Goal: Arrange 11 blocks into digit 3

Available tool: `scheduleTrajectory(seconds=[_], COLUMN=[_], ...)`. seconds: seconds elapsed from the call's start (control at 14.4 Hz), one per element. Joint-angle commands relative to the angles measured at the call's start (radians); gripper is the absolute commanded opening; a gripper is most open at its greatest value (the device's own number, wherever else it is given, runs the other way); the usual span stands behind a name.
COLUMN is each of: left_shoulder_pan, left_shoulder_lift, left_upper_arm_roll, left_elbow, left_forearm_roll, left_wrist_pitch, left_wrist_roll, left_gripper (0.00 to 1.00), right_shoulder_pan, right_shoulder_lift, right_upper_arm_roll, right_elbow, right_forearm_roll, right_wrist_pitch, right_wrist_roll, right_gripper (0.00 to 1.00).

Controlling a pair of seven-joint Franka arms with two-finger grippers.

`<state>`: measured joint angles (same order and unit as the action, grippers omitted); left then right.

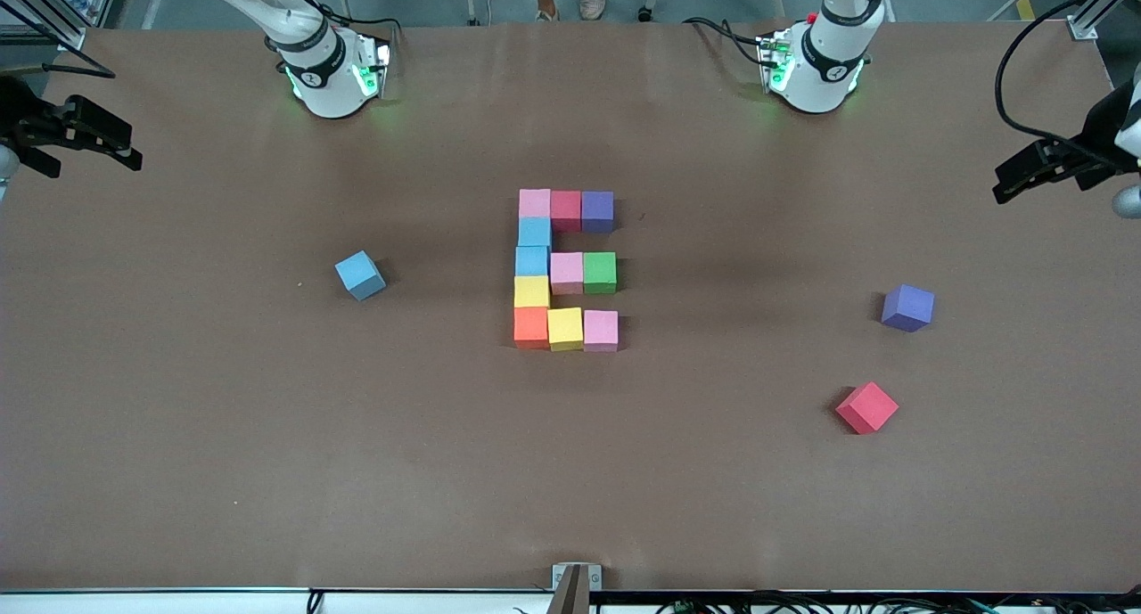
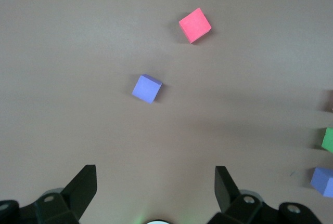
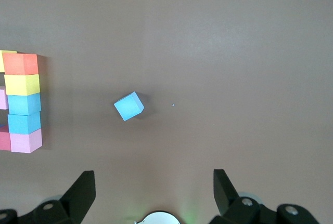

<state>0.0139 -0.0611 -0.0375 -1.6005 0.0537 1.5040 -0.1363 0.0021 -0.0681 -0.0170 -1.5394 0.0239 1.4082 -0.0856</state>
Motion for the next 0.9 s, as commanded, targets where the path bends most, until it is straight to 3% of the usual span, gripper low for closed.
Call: scheduleTrajectory(seconds=[0.0,0.42,0.55,0.83], left_shoulder_pan=[-0.003,-0.009,-0.006,-0.003], left_shoulder_lift=[-0.049,-0.04,-0.032,-0.036], left_upper_arm_roll=[-0.001,-0.033,-0.111,-0.13], left_elbow=[-0.047,-0.038,-0.041,-0.038], left_forearm_roll=[-0.02,-0.045,-0.034,-0.032], left_wrist_pitch=[-0.019,-0.022,-0.018,-0.018], left_wrist_roll=[0.027,0.024,0.006,0.009], left_gripper=[1.0,1.0,1.0,1.0], right_shoulder_pan=[-0.007,-0.01,-0.008,-0.005], right_shoulder_lift=[-0.021,-0.021,-0.021,-0.022], right_upper_arm_roll=[0.008,0.005,0.005,0.008], right_elbow=[-0.015,-0.015,-0.015,-0.013], right_forearm_roll=[-0.01,-0.01,-0.007,-0.001], right_wrist_pitch=[0.003,-0.008,-0.011,-0.008], right_wrist_roll=[-0.006,0.0,0.026,0.056], right_gripper=[1.0,1.0,1.0,1.0])
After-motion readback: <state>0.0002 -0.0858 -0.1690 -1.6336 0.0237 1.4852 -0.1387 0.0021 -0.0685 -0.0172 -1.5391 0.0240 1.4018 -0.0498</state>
